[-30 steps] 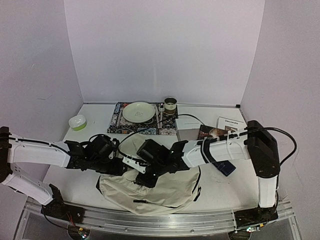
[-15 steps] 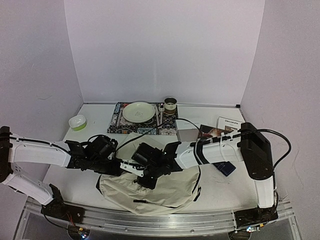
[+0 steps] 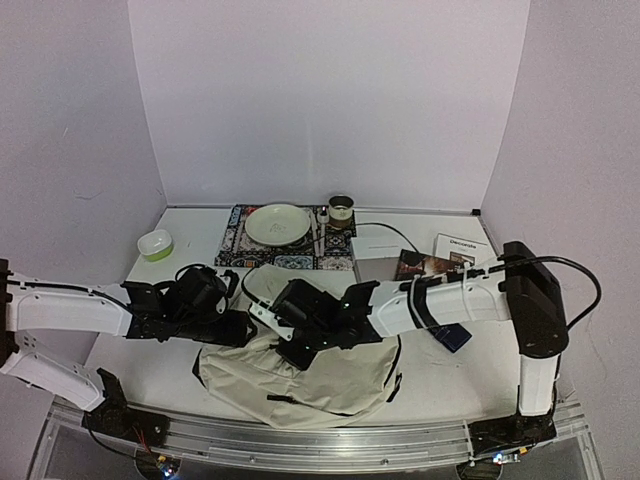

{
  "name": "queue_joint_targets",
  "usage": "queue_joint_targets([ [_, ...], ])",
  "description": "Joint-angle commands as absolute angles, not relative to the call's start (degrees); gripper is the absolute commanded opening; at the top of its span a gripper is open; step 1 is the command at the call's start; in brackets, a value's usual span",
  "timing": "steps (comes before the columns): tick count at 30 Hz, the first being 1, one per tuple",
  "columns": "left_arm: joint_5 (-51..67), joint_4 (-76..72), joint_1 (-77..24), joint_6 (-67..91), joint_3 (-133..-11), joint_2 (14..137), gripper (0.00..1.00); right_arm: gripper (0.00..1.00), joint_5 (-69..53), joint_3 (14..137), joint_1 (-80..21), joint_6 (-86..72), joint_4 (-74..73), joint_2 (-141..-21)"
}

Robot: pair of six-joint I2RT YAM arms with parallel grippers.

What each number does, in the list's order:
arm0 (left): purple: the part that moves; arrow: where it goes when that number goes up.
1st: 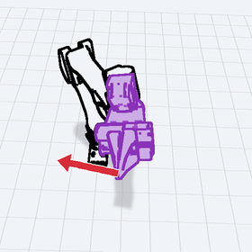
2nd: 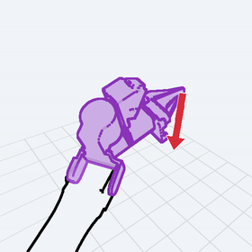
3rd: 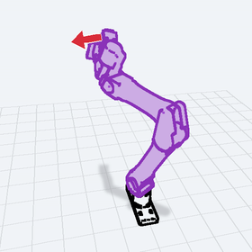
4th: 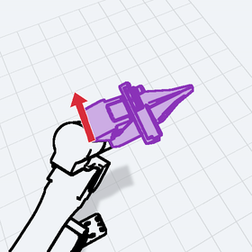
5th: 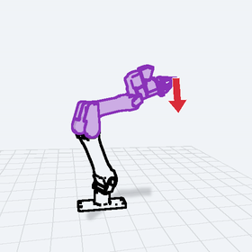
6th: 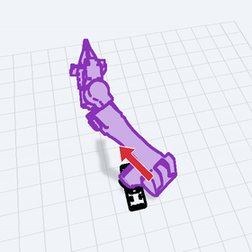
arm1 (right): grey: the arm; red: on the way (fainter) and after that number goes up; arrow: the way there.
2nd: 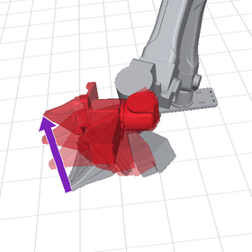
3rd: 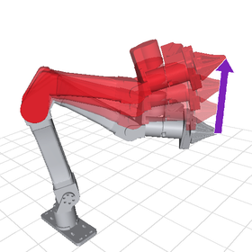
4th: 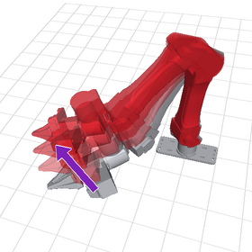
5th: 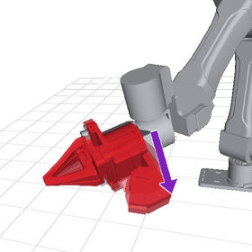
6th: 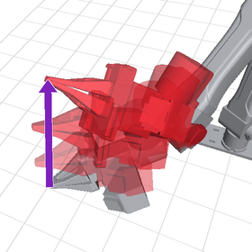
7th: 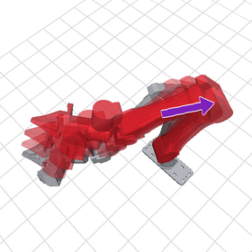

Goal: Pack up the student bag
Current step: Grab the lower front pocket of the student bag, then hold the lower front pocket of the student bag.

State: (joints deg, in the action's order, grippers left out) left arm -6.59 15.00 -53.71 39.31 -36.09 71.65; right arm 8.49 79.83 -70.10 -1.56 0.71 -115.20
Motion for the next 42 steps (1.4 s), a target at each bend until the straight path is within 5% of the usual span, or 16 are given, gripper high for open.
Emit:
queue_joint_targets([
  [1,-6.94,10.53,-56.01,38.99,-35.59,69.07,0.60,0.00,15.21,76.62,-67.98,-9.66,6.02,-109.82],
  [13,-14.23,1.74,-66.38,38.16,-33.24,68.08,0.59,0.00,7.74,74.39,-65.83,-19.10,11.75,-108.88],
  [31,-17.92,-8.68,-69.26,28.21,-36.00,83.34,0.51,0.00,2.34,70.55,-65.75,-28.34,19.20,-107.72],
  [42,-18.75,-8.79,-71.73,27.17,-39.49,89.80,0.20,0.00,2.62,69.22,-65.76,-30.13,21.45,-107.38],
])
